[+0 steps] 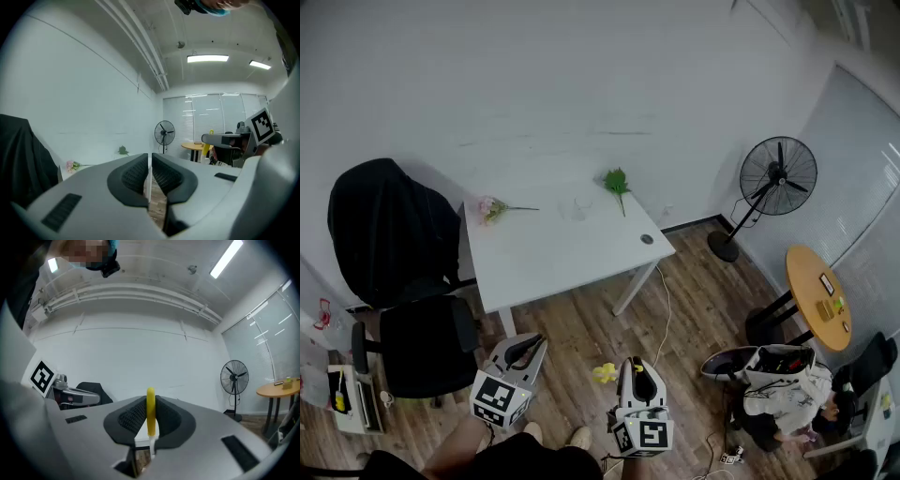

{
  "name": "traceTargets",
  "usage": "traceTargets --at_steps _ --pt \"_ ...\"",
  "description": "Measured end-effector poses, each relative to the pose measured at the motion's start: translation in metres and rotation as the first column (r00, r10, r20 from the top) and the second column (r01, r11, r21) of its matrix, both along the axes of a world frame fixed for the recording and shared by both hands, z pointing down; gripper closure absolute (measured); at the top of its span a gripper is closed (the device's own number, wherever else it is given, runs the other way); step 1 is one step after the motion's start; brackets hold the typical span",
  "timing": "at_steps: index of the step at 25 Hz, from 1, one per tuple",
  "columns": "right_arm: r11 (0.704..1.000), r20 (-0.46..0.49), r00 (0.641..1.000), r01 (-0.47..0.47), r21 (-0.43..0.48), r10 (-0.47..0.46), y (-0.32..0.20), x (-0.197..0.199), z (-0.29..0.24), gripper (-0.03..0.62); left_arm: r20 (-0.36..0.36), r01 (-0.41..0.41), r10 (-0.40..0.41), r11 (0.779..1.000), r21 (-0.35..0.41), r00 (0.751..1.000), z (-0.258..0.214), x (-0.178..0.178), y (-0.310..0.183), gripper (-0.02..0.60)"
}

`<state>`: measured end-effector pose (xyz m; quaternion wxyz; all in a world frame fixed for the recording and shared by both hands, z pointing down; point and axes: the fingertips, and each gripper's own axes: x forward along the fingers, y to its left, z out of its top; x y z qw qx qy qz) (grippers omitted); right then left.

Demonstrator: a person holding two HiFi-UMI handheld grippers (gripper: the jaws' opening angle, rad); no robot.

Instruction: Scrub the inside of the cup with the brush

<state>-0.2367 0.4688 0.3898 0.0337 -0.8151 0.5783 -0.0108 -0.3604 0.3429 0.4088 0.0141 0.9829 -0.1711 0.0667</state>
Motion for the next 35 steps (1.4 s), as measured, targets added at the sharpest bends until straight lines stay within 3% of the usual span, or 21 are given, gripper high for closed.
traceTargets --at_steps 11,17,24,35 --pt "1.0 0.017 1.0 -0.017 0.008 0.017 -0.013 -0.005 0.001 0.531 0.007 -0.022 0.022 1.0 -0.003 1.0 0.006 -0.005 -0.013 0.538" --pt "1.0 0.008 1.0 -0.022 0.005 0.022 -0.025 0.01 0.002 0.531 0.017 -0.03 0.03 0.999 -0.011 0.999 0.009 0.011 -0.03 0.538" --pt "1.0 0.012 1.0 -0.026 0.004 0.026 -0.046 0.062 0.009 0.531 0.017 -0.037 0.037 0.999 -0.002 0.999 0.013 0.065 -0.05 0.538" --pt "1.0 0.017 0.999 0.027 0.015 -0.028 -0.121 0.201 0.01 0.531 0.017 0.01 -0.01 1.0 -0.008 1.0 0.014 0.198 -0.118 0.538"
